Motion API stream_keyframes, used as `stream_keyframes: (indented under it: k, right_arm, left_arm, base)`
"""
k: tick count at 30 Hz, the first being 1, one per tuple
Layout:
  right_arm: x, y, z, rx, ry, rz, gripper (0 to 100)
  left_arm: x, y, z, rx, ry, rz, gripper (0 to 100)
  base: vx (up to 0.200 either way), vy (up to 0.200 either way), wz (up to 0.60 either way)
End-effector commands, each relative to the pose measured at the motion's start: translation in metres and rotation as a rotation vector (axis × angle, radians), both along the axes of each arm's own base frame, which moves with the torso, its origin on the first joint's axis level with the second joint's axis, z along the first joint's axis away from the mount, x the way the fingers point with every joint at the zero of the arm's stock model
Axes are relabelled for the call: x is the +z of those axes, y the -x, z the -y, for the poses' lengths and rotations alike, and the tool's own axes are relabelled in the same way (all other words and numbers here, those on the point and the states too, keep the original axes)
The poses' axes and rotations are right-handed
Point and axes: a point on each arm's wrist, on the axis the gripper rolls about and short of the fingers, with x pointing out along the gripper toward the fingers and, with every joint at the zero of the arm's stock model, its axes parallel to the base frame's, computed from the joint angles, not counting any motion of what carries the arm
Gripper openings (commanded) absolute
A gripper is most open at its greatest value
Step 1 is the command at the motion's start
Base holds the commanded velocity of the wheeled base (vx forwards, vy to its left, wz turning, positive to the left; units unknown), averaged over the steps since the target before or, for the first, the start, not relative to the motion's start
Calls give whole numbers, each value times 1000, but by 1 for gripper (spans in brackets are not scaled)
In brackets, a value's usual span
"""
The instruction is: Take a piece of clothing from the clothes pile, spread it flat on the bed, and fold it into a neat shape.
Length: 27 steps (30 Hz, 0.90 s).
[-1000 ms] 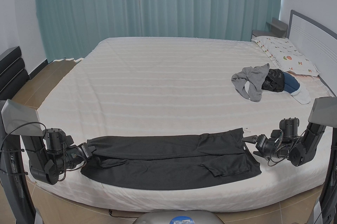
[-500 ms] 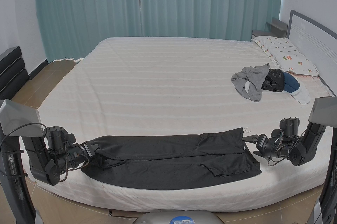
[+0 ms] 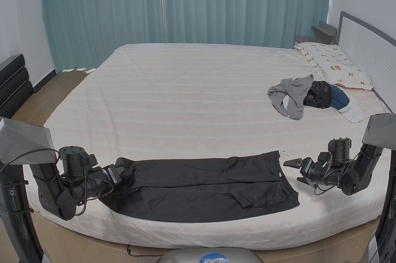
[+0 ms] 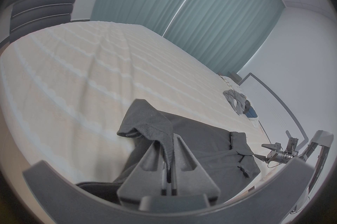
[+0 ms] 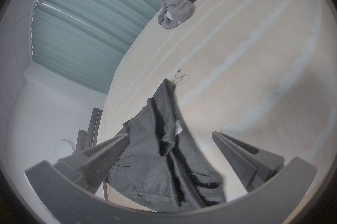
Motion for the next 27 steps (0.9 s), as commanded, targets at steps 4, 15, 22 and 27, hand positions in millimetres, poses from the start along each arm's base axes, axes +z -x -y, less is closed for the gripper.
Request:
stream_keyframes:
  k: [4,15,22,27]
  right_arm:
    - [0,0,0,1,0,3,100]
    - [1,0,-1,3,0,6,100]
    - [3,0,-1,3,0,9,100]
    - [3,0,-1,4,0,11,100]
  left_arm:
    - [24,2,32,-65,-12,53,0]
    - [39,-21,83,-99,-76,13,0]
    - [49,-30,117,-157,-69,-32,0]
    - [61,-37,139,-196,-67,-56,0]
  base:
    - [0,-200,0]
    - [0,-200,0]
    - [0,-200,0]
    - [0,-200,0]
